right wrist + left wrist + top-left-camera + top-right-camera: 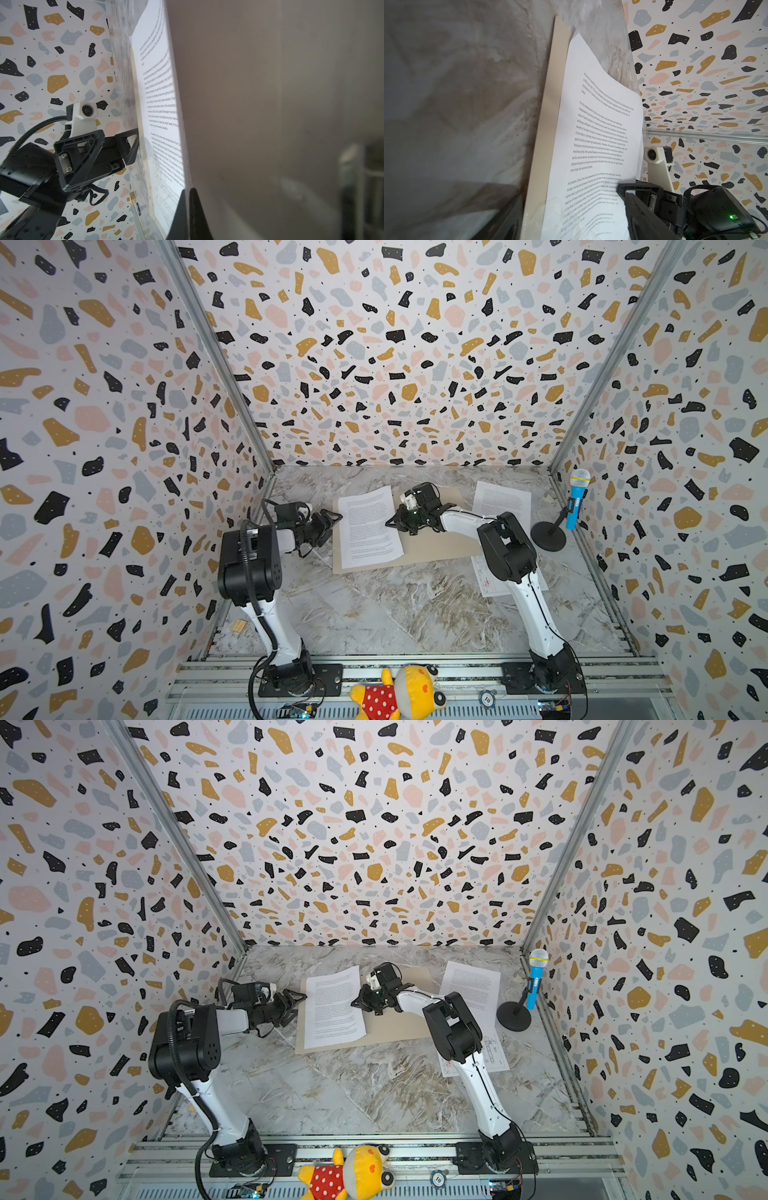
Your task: Put the files into the folder
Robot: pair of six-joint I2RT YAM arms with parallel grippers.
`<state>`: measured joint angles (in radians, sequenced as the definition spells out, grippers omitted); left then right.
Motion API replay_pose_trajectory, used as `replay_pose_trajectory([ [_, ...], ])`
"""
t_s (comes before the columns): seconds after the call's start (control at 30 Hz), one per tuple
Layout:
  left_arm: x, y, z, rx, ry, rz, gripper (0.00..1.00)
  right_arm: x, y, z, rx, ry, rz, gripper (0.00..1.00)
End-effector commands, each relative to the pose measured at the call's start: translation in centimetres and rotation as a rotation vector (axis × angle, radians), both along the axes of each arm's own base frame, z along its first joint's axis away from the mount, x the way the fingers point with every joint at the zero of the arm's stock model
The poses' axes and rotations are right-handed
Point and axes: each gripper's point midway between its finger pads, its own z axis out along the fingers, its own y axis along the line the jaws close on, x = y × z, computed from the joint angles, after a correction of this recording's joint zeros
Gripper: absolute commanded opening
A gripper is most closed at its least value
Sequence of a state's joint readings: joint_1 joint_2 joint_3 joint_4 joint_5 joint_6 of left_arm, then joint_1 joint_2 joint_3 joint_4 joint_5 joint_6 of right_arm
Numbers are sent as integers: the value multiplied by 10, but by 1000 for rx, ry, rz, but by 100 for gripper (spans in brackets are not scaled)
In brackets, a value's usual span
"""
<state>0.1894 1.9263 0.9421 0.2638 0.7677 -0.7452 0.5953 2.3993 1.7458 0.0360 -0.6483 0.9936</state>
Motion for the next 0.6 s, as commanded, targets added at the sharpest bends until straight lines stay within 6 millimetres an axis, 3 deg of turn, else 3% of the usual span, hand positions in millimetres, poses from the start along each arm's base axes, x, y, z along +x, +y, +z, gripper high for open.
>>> replay_pose_trajectory([
  [0.0,-19,-1,-20,-1,101,15,79,2,4,42,54,-41,-25,0],
  [0.57,-21,-2,-21,-3,101,12,79,-4,9,41,116,17,-81,0],
])
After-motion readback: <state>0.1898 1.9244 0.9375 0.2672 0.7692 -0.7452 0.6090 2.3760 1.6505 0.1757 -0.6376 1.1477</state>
